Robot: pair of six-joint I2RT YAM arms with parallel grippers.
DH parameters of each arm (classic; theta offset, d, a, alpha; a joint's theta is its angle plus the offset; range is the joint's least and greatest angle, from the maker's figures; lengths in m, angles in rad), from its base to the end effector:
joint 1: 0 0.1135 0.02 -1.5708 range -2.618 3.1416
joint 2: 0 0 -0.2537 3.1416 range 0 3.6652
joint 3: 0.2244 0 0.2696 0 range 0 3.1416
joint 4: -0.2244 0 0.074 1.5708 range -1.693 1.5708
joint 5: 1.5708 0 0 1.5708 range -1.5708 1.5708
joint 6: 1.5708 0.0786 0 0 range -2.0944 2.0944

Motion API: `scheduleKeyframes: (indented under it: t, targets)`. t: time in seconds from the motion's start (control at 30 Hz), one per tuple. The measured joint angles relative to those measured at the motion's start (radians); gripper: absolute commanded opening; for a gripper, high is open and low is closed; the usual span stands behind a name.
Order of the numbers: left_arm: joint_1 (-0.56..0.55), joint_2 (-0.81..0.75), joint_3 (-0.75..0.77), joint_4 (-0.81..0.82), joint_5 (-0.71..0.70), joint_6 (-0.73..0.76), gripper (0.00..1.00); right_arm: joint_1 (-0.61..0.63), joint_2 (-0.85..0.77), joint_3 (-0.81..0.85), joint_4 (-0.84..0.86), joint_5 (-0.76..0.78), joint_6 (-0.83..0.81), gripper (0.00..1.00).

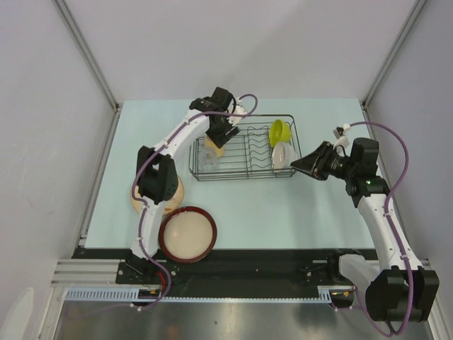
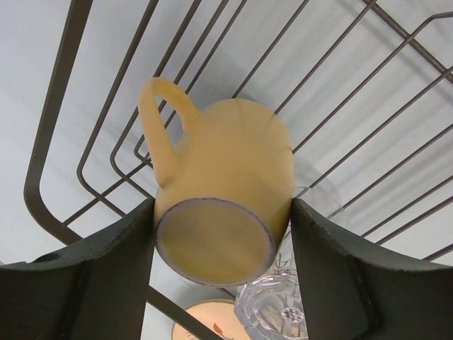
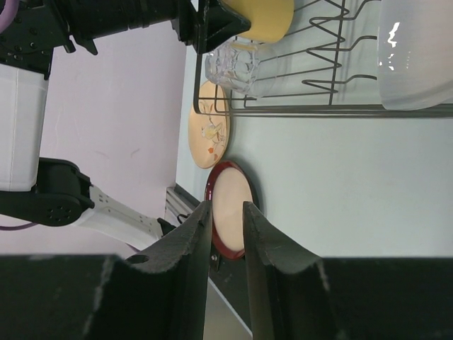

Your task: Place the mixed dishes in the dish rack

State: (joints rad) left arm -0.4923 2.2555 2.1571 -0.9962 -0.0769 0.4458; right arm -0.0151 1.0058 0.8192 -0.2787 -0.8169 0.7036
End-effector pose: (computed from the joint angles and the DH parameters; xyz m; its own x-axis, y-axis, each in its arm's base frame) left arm 0.4591 -0.2394 0.2085 -0.5168 0.7650 -0.3842 0.7349 0.6267 0.2593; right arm 0.2686 0.0532 0.2806 -0.7569 0.4543 -0.4698 -0.1986 0.5250 0.8276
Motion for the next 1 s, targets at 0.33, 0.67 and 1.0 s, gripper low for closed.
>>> scheduleKeyframes:
  t: [0.33, 0.67, 1.0]
  targets:
    - [0.011, -0.010, -0.028, 0.028, -0.001, 0.004, 0.87, 0.000, -0.003, -0.004, 0.001, -0.001, 0.002, 0.29]
    - [0.042, -0.013, -0.063, 0.049, -0.054, 0.010, 1.00, 0.000, -0.003, -0.004, 0.006, -0.003, 0.003, 0.34]
    - [0.044, -0.020, 0.048, 0.004, -0.042, -0.003, 1.00, 0.000, -0.003, -0.004, 0.006, 0.000, -0.001, 0.45]
